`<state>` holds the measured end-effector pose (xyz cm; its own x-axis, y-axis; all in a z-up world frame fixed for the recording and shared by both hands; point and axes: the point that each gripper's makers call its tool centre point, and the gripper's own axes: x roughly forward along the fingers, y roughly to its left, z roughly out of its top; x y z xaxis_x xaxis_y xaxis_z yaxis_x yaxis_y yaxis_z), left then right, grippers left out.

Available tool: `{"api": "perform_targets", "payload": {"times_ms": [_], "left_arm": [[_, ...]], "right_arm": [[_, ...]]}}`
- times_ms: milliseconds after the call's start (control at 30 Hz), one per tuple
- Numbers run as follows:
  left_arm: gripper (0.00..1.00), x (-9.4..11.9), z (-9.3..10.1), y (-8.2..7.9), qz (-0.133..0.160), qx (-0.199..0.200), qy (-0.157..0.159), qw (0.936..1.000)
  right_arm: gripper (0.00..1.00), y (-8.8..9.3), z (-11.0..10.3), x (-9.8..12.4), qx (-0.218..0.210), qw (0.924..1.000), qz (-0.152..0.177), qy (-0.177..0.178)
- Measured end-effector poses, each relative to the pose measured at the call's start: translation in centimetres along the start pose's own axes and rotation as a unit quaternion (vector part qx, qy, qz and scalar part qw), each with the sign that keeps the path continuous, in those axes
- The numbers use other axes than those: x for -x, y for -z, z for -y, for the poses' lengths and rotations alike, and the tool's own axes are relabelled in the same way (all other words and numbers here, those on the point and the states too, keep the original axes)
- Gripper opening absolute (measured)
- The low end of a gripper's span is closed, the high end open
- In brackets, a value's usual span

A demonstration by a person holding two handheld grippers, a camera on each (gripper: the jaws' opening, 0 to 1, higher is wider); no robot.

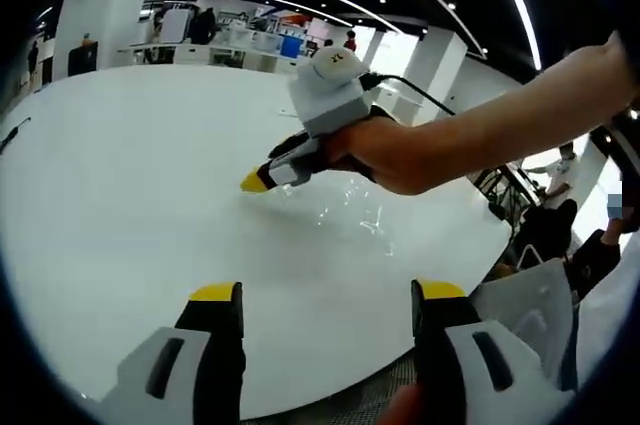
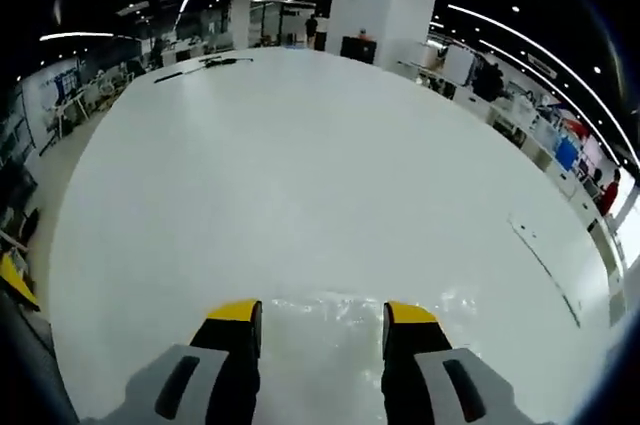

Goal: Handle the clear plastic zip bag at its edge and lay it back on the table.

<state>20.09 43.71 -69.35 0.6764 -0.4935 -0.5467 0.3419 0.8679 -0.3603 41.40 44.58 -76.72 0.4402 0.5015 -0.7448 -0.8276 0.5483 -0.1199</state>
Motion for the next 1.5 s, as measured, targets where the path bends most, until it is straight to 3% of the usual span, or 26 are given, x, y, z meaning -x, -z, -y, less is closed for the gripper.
{"api": "perform_targets", "payload": {"times_ms": [100, 200, 433, 600, 733, 800, 933, 1133, 1300, 1500], "left_arm": [[0.67, -0.1, -0.1, 0.0, 0.0, 0.001, 0.002, 1.0], [0.67, -0.1, 0.0, 0.1, -0.002, 0.003, 0.003, 1.0], [0.66, -0.1, 0.0, 0.3, -0.005, 0.007, 0.002, 1.0], [0.66, -0.2, 0.0, 0.4, -0.008, 0.007, 0.005, 0.9999], [0.65, -0.2, 0.0, 0.5, -0.008, 0.008, 0.005, 0.9999], [0.65, -0.2, 0.0, 0.5, -0.008, 0.009, 0.005, 0.9999], [0.64, -0.2, 0.1, 0.4, -0.007, 0.011, 0.004, 0.9999], [0.63, -0.2, 0.1, 0.3, -0.006, 0.011, 0.006, 0.9999], [0.63, -0.2, 0.1, 0.2, -0.003, 0.01, 0.005, 0.9999], [0.63, -0.2, 0.0, 0.2, -0.001, 0.006, 0.001, 1.0]], "right_arm": [[0.43, 0.6, 0.2, -0.1, 0.009, 0.9999, -0.008, 0.001], [0.27, 1.1, 0.3, -0.2, -0.006, 1.0, -0.002, 0.004], [0.25, 1.3, 0.0, -0.4, -0.023, 0.9996, 0.012, -0.007], [0.12, 1.2, -1.1, -0.6, -0.053, 0.9976, 0.028, -0.035], [0.08, 1.3, -0.9, -0.4, -0.034, 0.9985, 0.03, -0.032], [0.0, 1.6, -0.9, -0.3, -0.029, 0.9986, 0.026, -0.034], [0.0, 1.9, -0.9, -0.1, -0.045, 0.9974, 0.032, -0.045], [0.0, 3.0, -1.5, 0.7, -0.031, 0.9974, 0.034, -0.054], [0.0, 4.0, -2.6, 2.8, -0.008, 0.9974, 0.038, -0.061], [0.0, 3.2, -3.2, 4.7, 0.02, 0.996, 0.059, -0.063]]}}
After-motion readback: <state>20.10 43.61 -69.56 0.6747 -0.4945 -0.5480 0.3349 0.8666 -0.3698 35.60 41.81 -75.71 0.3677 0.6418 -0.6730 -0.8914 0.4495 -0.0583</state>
